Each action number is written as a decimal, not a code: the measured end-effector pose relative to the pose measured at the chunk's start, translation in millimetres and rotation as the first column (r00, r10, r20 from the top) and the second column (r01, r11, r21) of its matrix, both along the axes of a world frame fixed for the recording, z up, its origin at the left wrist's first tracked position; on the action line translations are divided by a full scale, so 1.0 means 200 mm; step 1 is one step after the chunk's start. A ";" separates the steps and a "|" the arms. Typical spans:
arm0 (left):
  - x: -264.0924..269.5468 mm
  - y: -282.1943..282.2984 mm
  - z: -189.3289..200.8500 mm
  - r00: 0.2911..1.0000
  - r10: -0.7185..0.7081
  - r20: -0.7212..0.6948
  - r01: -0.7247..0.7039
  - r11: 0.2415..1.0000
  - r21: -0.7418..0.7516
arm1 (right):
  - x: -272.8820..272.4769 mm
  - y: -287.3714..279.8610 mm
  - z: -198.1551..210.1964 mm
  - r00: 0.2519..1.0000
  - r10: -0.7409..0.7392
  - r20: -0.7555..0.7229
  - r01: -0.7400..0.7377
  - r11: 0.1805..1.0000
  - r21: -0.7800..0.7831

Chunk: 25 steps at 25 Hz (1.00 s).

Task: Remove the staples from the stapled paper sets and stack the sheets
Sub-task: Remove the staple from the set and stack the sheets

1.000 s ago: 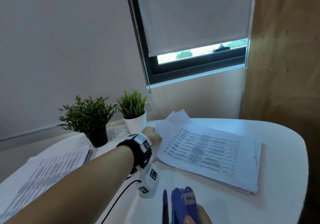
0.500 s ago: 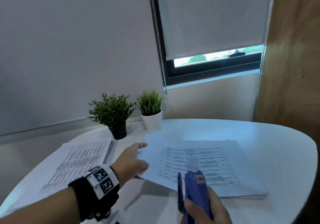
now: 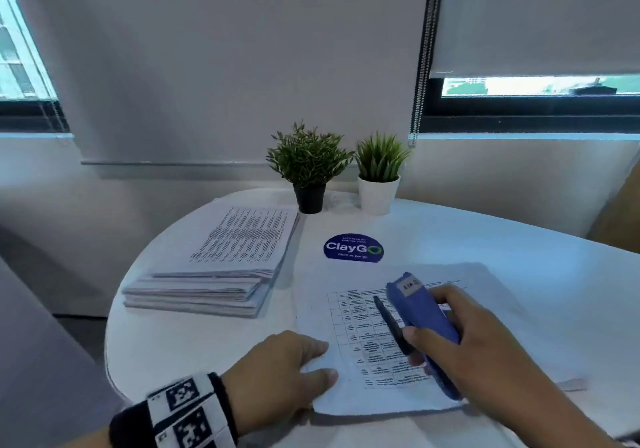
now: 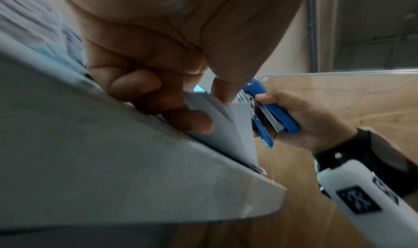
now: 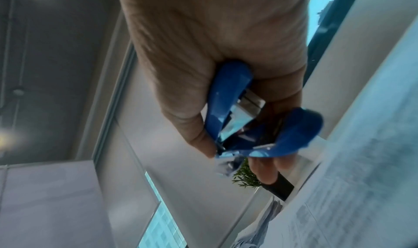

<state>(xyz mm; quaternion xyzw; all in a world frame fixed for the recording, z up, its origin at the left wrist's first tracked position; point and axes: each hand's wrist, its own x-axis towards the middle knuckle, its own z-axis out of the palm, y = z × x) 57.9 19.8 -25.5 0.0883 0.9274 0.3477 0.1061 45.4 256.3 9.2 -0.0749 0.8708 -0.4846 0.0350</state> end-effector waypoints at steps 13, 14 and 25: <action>-0.05 -0.05 -0.22 0.971 -0.113 -0.211 -0.019 0.845 -0.535 | -0.33 -0.32 0.02 0.854 0.514 0.079 -0.337 0.432 0.836; -0.07 -0.06 -0.23 0.978 -0.116 -0.175 0.005 0.845 -0.535 | -0.34 -0.34 0.01 0.839 0.536 0.098 -0.354 0.400 0.845; -0.17 -0.04 -0.20 0.999 0.018 0.048 0.007 0.874 -0.486 | -0.41 -0.44 -0.05 0.760 0.639 0.122 -0.409 0.323 0.853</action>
